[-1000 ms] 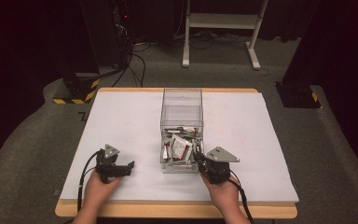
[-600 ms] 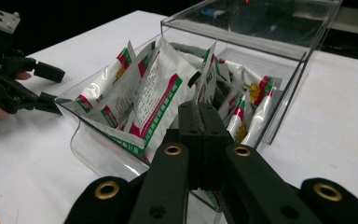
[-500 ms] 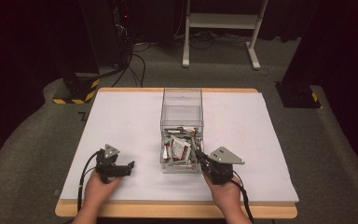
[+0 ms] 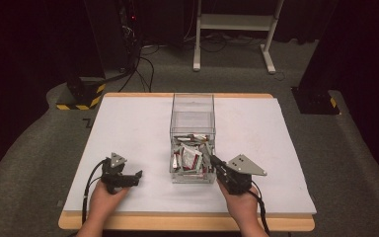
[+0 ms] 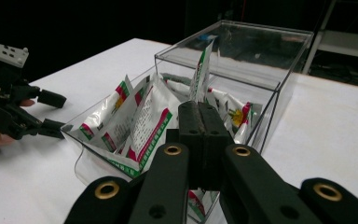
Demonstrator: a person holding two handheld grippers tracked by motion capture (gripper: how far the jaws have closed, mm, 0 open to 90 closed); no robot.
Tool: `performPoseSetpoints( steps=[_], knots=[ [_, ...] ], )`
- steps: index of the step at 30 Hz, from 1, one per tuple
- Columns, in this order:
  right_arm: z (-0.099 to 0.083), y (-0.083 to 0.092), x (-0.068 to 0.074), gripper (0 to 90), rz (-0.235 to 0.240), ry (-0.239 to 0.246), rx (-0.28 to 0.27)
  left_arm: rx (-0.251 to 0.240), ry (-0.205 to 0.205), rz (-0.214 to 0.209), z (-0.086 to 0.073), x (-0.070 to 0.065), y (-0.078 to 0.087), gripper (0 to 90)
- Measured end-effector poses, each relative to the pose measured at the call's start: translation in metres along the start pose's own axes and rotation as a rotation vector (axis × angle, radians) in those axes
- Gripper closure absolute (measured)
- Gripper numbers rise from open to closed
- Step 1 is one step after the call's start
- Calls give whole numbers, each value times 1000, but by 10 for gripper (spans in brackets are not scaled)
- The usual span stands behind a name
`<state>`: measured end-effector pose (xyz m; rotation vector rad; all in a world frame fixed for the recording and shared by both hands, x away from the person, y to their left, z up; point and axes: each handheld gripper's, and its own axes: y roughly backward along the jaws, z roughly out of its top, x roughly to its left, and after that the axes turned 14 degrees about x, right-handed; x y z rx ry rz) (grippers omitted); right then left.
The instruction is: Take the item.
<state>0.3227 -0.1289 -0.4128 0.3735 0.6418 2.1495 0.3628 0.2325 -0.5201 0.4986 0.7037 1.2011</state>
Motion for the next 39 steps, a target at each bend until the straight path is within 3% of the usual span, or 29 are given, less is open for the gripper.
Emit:
performPoseSetpoints(
  steps=[20,39],
  knots=[
    [10,26,-9,900,-34,-24,-109,0,-1,0,0,0,0,76],
    [8,33,-27,900,-82,-56,-130,1,-1,0,0,0,0,76]
  ],
)
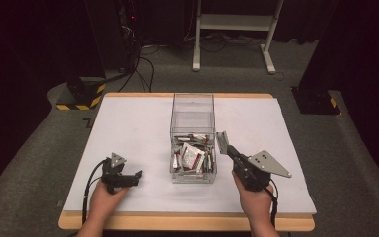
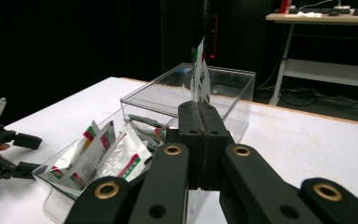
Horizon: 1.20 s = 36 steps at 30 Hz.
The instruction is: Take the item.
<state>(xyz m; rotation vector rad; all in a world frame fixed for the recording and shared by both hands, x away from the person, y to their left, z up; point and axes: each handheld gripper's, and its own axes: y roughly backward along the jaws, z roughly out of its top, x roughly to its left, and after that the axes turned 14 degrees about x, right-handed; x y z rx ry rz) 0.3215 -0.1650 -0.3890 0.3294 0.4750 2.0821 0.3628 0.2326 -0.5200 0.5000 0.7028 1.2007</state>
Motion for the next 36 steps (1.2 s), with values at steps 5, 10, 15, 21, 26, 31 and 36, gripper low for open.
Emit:
performPoseSetpoints(
  steps=[5,10,15,21,26,31,36],
  knots=[
    [-2,-1,-6,900,-16,-4,5,0,1,0,0,0,0,76],
    [-3,-2,-11,900,-34,-11,9,-1,1,0,0,0,0,76],
    [-4,-2,-15,900,-46,-15,13,0,1,0,0,0,0,76],
    [-6,-4,-21,900,-63,-25,20,0,1,0,0,0,0,76],
    [-9,-5,-26,900,-72,-34,25,-1,1,0,0,0,0,76],
    [-11,-7,-30,900,-82,-40,33,0,1,0,0,0,0,76],
    [-14,-10,-35,900,-96,-47,43,0,0,0,0,0,0,76]
  ],
)
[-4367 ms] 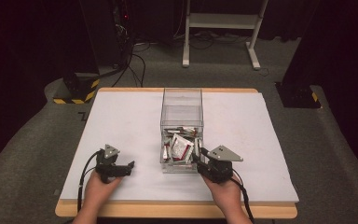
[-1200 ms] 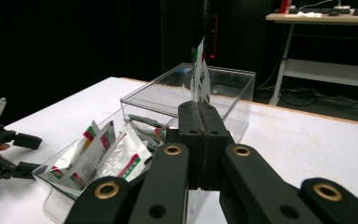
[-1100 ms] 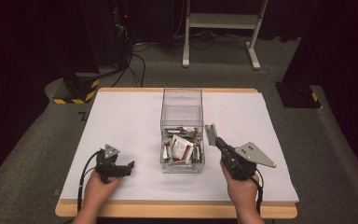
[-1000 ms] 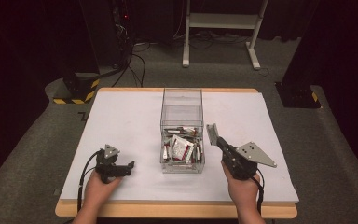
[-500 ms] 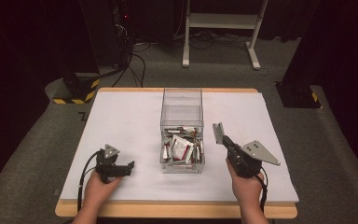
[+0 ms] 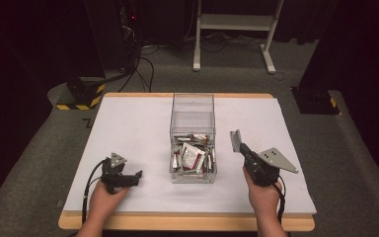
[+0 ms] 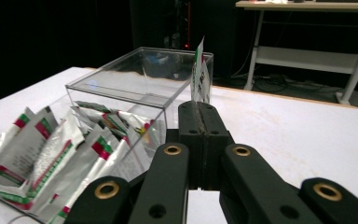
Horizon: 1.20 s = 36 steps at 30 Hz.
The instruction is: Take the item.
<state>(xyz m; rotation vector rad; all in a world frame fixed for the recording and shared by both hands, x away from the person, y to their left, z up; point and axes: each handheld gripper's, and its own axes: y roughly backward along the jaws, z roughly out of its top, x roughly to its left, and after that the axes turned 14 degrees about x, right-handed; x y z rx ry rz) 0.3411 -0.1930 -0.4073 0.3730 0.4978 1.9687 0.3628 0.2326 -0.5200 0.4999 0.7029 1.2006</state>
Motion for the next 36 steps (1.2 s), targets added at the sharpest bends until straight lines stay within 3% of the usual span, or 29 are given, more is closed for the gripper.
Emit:
performPoseSetpoints(
  steps=[27,36],
  knots=[
    [-22,-29,-26,900,-53,-55,99,-1,-1,1,0,0,0,76],
    [-32,-44,-32,900,-65,-71,158,-1,1,0,0,0,0,76]
  ],
)
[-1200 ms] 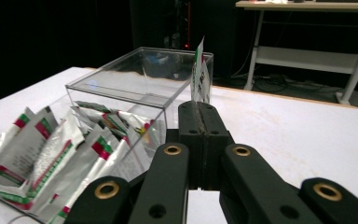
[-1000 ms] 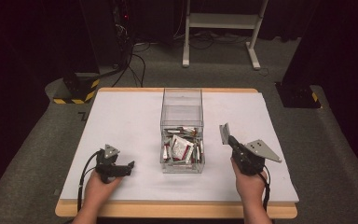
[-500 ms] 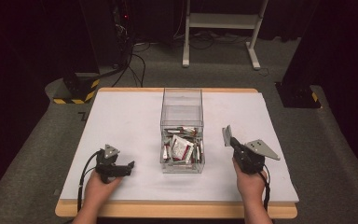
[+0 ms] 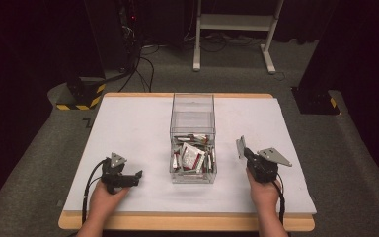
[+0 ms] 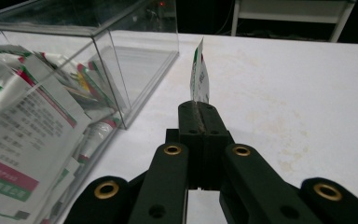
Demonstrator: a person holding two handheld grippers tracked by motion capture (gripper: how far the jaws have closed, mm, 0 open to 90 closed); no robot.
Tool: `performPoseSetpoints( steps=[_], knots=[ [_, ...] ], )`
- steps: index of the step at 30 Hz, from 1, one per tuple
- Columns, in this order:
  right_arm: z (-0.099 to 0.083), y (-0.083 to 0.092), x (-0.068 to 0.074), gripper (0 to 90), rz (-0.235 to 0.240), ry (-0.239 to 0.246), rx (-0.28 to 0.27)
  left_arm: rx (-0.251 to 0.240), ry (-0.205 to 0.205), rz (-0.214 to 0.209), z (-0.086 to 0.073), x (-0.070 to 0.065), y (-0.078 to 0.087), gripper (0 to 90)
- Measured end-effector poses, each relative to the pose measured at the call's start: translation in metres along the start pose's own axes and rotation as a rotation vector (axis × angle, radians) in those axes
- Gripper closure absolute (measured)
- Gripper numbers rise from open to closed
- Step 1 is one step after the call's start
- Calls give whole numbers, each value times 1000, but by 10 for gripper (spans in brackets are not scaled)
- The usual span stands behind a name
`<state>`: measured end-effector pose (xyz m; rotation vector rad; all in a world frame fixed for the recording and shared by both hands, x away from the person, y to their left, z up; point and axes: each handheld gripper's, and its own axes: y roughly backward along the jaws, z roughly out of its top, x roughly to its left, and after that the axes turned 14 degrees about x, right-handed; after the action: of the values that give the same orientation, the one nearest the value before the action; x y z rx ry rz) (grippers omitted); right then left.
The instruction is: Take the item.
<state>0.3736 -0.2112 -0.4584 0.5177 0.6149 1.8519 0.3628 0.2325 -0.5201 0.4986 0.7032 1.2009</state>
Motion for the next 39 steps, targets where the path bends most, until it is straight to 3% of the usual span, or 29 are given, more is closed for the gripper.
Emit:
performPoseSetpoints(
  steps=[8,25,32,39],
  knots=[
    [-4,-9,-4,900,-13,-8,31,0,0,0,0,0,0,76],
    [-8,-13,-11,890,-45,-27,43,1,-1,1,0,0,0,76],
    [-11,-9,-31,763,-116,-89,48,0,0,0,0,0,0,76],
    [-10,-4,-37,729,-126,-106,38,1,-1,0,0,0,0,76]
  ],
)
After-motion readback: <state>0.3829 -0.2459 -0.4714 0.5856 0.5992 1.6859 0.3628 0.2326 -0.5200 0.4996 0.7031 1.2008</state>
